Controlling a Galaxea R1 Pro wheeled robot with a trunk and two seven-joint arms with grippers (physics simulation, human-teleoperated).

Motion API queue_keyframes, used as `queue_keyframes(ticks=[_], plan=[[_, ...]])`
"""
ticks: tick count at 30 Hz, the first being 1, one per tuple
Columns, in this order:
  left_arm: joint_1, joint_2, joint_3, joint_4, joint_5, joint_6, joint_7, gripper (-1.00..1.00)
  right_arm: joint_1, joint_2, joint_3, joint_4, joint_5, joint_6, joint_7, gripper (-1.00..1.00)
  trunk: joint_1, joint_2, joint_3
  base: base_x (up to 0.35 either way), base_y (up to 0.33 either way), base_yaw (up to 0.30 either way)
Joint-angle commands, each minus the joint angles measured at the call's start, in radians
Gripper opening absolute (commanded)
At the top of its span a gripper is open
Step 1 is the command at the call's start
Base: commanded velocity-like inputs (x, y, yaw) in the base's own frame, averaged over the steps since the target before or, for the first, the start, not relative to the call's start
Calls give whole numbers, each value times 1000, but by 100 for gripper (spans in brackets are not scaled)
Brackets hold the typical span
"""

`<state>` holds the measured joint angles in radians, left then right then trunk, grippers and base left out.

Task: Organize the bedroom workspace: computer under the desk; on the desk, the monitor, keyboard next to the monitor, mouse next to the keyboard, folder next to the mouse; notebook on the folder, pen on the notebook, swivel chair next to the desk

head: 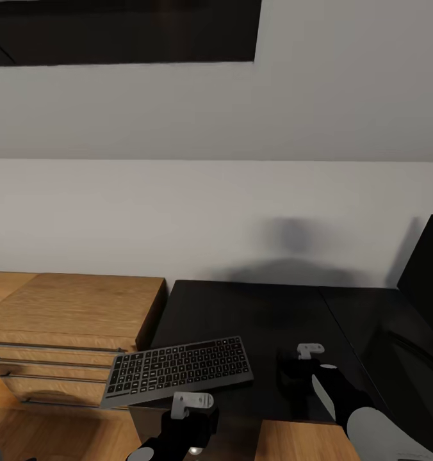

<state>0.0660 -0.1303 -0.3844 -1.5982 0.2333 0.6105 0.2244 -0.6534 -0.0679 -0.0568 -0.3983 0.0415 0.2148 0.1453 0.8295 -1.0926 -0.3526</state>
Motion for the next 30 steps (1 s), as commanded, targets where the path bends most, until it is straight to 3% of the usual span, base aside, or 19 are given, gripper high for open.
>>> queue_keyframes(ticks=[1,23,27,30], plan=[[-1,0,-1,-1,11,3,9,100,0,0,-6,-2,5,5,7,100,-4,7,2,0,0,0],[-1,0,-1,0,11,3,9,100,0,-1,-7,-12,3,-1,9,100,-88,161,71,0,0,0],[-1,0,-1,5,11,3,9,100,11,-1,-7,-110,3,-45,40,100,-103,189,84,0,0,0],[0,0,-1,7,11,3,9,100,60,-1,-7,-223,2,-52,45,100,-115,210,93,0,0,0]])
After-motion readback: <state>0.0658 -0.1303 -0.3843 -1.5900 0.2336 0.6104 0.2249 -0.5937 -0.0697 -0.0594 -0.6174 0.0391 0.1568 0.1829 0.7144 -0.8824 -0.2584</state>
